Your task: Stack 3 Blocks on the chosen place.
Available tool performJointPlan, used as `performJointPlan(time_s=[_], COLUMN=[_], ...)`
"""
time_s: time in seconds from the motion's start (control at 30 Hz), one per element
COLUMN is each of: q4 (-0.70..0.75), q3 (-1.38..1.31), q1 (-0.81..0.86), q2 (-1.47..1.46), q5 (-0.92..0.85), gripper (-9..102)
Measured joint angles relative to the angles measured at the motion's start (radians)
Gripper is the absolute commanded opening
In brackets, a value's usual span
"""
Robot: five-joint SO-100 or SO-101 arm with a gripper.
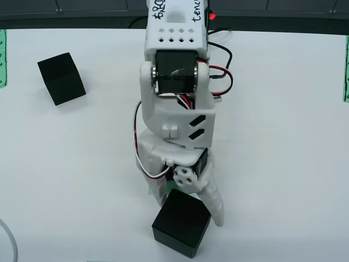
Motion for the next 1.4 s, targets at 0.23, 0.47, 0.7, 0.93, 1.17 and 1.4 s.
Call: performJointPlan(time_s=[0.23,0.47,0.7,0.93,1.17,1.4], q4=[0.000,-0.008,-0.008,0.044,0.163,0.272], q3=[-0.032,-0.048,0.054,0.155,0.153,0.302], q1=[-0.018,-0.023,-0.023,0.023,0.055,0.066], q2=[-0.017,-0.015,0.078,0.318,0.511,0.739], q5=[-0.002,0.002,-0.054,-0.169,-0.287,-0.379], gripper=[23,18,18,18,18,18])
